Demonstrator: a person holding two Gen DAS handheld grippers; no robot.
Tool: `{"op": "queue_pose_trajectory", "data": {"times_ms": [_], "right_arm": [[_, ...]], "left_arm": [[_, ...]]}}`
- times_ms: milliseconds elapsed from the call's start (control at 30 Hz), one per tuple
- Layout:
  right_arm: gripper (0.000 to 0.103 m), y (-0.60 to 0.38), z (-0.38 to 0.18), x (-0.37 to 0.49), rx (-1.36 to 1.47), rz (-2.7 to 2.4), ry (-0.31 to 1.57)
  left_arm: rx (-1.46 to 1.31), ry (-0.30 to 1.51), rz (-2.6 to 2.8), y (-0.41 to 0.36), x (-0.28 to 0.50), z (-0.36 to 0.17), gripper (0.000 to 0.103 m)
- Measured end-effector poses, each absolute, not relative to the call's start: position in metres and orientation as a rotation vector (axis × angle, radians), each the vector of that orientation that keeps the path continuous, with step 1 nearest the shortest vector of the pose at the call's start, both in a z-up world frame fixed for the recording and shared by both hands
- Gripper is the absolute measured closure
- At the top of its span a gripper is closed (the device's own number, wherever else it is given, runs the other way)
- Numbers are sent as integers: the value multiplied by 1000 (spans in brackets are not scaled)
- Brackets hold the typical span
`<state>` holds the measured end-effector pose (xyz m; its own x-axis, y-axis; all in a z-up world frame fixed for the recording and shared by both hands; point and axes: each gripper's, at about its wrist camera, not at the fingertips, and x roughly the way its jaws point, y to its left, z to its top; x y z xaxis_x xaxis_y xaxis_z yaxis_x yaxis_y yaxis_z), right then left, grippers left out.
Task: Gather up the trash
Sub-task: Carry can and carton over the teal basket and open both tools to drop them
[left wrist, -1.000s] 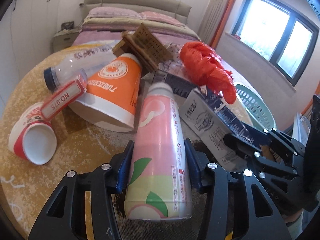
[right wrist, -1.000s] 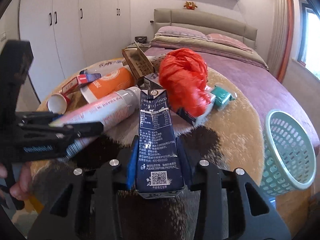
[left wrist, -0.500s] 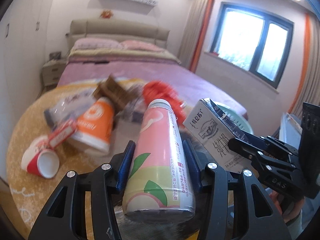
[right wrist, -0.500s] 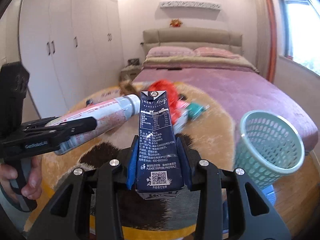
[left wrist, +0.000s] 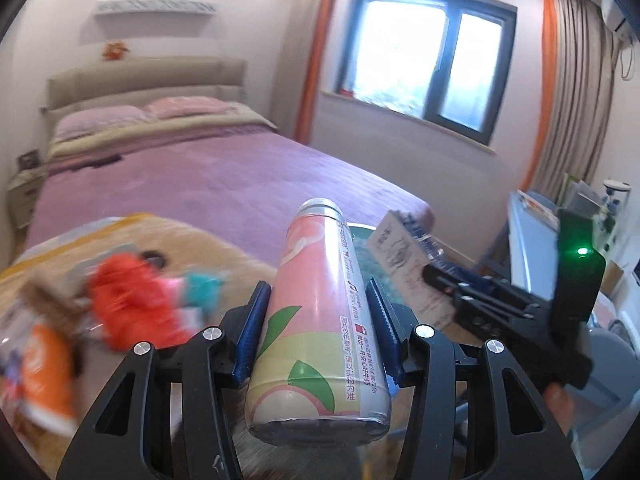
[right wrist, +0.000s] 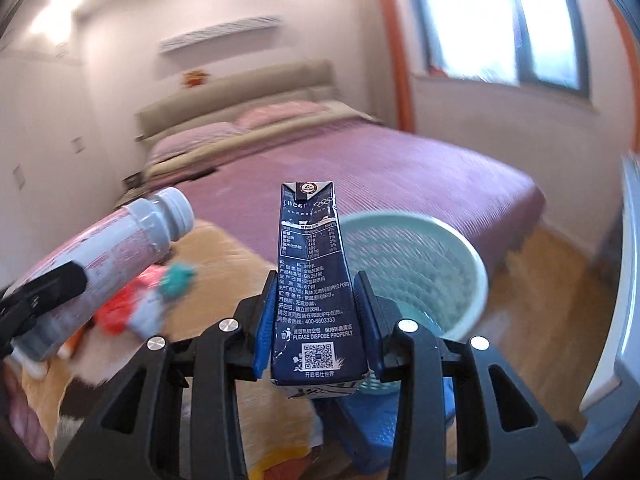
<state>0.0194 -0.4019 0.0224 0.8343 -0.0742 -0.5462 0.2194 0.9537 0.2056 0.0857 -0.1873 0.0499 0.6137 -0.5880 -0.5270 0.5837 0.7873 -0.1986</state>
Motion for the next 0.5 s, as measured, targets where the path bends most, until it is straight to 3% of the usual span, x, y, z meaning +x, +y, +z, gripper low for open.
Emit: {"op": "queue_pose_trajectory", "data": {"times_ms": [233, 500], "right_arm": [[69, -459, -26, 69, 447, -226, 706], [68, -474, -46, 90, 486, -281, 760]], "left_arm": [[18, 744, -746, -268, 145, 15, 56], [2, 884, -721, -303, 189, -39, 56]]}}
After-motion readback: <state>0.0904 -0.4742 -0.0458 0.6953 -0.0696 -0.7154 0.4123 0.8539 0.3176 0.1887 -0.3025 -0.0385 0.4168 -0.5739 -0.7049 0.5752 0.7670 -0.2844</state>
